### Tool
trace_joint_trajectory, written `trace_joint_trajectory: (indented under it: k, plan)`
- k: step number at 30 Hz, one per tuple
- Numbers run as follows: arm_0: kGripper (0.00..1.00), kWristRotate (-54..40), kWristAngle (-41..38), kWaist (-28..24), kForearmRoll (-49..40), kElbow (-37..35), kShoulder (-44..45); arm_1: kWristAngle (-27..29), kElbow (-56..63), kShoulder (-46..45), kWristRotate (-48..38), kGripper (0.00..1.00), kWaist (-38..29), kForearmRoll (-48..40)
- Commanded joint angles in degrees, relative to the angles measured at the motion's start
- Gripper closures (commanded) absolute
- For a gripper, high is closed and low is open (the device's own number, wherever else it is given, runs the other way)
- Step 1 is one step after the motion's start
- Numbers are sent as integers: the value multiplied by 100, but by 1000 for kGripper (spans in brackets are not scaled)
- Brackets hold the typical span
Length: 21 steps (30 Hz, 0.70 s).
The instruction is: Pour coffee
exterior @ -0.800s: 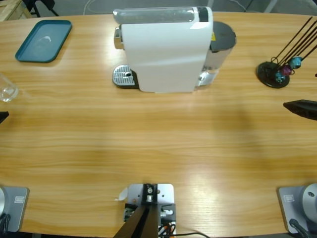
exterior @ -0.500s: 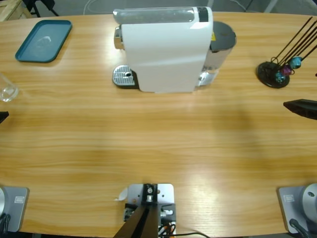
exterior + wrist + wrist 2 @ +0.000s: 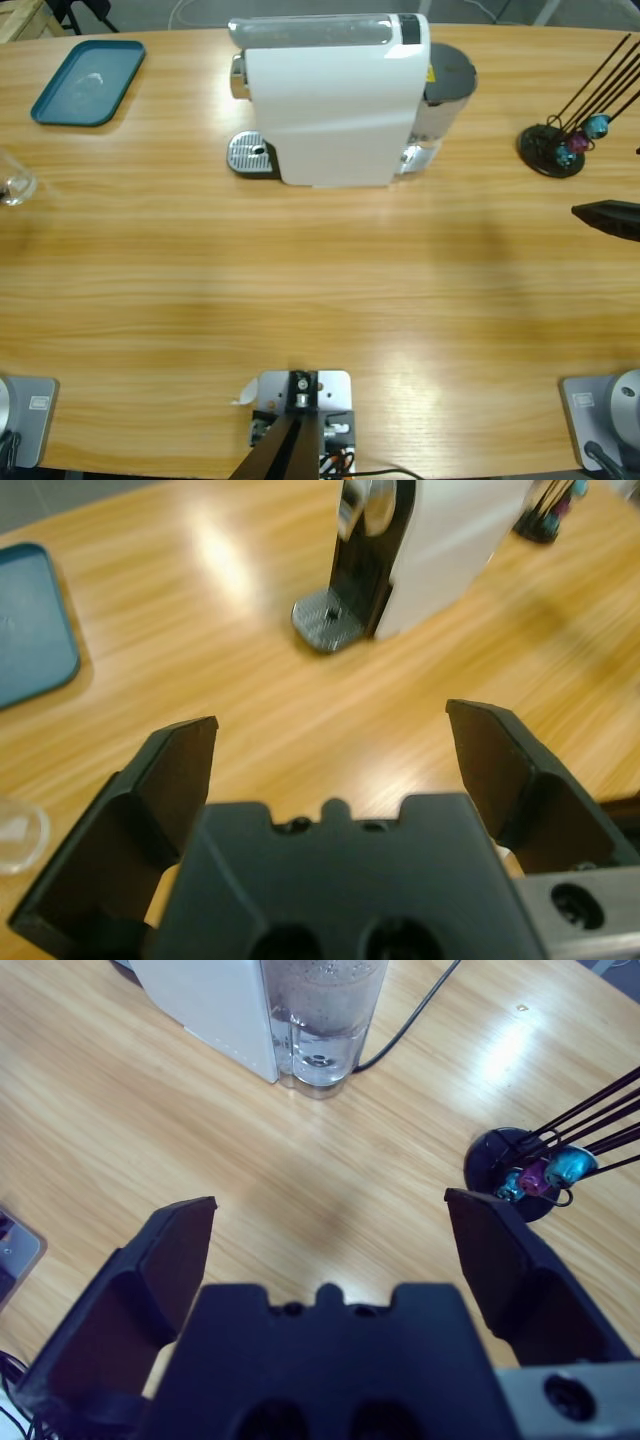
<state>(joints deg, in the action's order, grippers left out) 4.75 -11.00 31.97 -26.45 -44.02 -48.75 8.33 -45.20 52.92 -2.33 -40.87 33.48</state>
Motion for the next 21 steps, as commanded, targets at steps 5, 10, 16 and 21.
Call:
trace_joint_trajectory:
  k: [5, 10, 16, 21]
  plan:
    - [0, 2422, -1593, -272, -134, -2818, -3314, 55, 190, 26, 92, 0, -60, -42]
    - [0, 2770, -1909, -271, 255, -2797, -3982, 55, 194, 26, 92, 0, -55, -43]
    - [11, 3018, -2593, -271, 826, -2811, -4900, 39, 229, -99, 110, 0, -57, -59]
    - [58, 3222, -3020, -271, 1266, -2937, -5387, 46, 248, -159, 110, 0, -53, -70]
